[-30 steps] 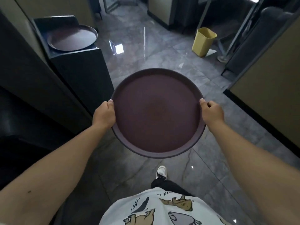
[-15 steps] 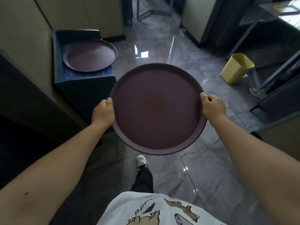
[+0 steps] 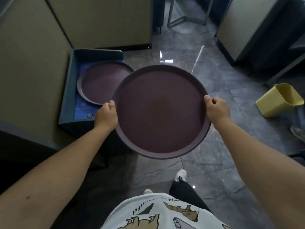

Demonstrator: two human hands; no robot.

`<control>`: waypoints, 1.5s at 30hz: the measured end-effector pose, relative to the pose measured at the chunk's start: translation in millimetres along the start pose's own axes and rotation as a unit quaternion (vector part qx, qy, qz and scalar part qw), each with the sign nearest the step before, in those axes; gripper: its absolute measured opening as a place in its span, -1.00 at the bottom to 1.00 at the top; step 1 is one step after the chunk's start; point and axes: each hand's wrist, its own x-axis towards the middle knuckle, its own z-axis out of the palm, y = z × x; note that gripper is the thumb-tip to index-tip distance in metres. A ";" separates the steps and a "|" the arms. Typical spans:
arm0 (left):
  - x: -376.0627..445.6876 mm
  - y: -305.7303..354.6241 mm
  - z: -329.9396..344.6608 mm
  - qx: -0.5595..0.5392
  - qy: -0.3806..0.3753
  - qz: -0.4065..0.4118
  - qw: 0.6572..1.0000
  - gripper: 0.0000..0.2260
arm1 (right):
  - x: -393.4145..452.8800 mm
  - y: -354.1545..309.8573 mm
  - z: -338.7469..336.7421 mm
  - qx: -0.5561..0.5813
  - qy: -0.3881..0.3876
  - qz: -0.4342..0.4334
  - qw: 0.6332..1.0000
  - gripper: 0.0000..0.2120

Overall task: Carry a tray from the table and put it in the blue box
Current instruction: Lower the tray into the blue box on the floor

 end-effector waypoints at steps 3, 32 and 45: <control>29.9 7.7 8.4 0.012 0.025 -0.033 0.999 -0.61 | 56.4 -18.6 22.9 -0.005 -0.022 -0.036 0.999 -0.52; 149.4 -28.7 26.8 -0.010 0.230 -0.417 0.879 -0.45 | 314.6 -273.2 315.3 -0.093 -0.359 -0.314 0.874 -0.56; 165.2 -20.8 72.8 0.006 0.289 -0.578 0.763 -0.53 | 330.0 -328.9 427.0 -0.211 -0.433 -0.468 0.741 -0.58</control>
